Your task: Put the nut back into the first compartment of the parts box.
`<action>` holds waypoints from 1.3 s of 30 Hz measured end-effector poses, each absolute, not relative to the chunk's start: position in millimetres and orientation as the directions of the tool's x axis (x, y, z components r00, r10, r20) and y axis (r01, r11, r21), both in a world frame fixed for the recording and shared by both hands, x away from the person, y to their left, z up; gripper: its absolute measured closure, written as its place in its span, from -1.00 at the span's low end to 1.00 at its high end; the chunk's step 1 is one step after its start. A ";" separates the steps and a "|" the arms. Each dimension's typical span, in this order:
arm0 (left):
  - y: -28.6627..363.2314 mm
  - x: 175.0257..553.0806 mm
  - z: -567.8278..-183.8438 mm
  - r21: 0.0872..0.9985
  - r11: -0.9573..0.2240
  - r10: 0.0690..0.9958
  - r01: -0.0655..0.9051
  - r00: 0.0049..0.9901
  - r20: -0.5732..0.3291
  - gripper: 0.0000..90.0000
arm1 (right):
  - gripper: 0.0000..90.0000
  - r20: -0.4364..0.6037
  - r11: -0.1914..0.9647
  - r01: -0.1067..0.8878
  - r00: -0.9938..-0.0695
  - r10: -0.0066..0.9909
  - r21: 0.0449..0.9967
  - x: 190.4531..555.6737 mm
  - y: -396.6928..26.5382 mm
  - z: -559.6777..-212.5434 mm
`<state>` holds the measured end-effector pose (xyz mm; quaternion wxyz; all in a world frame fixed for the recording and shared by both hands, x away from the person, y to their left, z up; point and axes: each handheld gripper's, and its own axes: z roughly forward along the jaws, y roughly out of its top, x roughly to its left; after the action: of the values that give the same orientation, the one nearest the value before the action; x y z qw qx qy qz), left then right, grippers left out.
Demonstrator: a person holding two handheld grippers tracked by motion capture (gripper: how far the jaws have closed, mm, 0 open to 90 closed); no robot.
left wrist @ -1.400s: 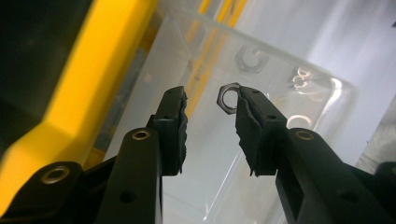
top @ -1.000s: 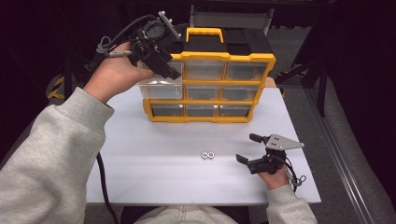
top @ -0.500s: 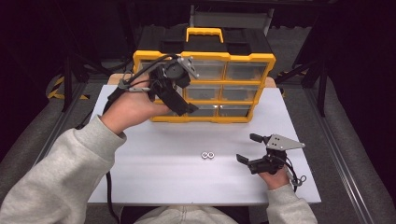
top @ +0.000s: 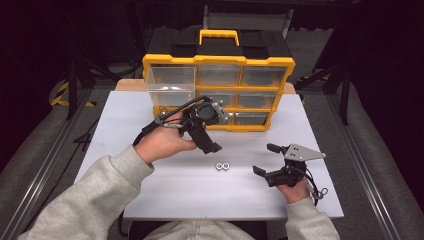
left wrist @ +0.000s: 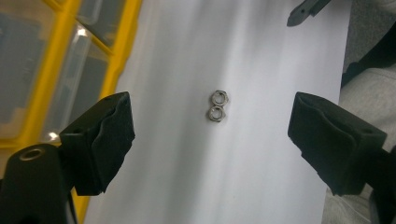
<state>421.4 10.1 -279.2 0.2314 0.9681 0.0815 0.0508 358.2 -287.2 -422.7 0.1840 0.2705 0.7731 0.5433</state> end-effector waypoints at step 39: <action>-23.1 438.7 -417.6 0.373 -0.917 0.146 0.143 0.989 -0.019 -0.37 | -0.94 0.015 0.265 0.224 -0.790 0.613 0.938 359.1 -287.3 -423.9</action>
<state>438.7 -23.1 -417.6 0.1901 0.9790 0.0739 0.0046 359.1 -287.3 -423.9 0.1796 0.2701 0.7747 0.5428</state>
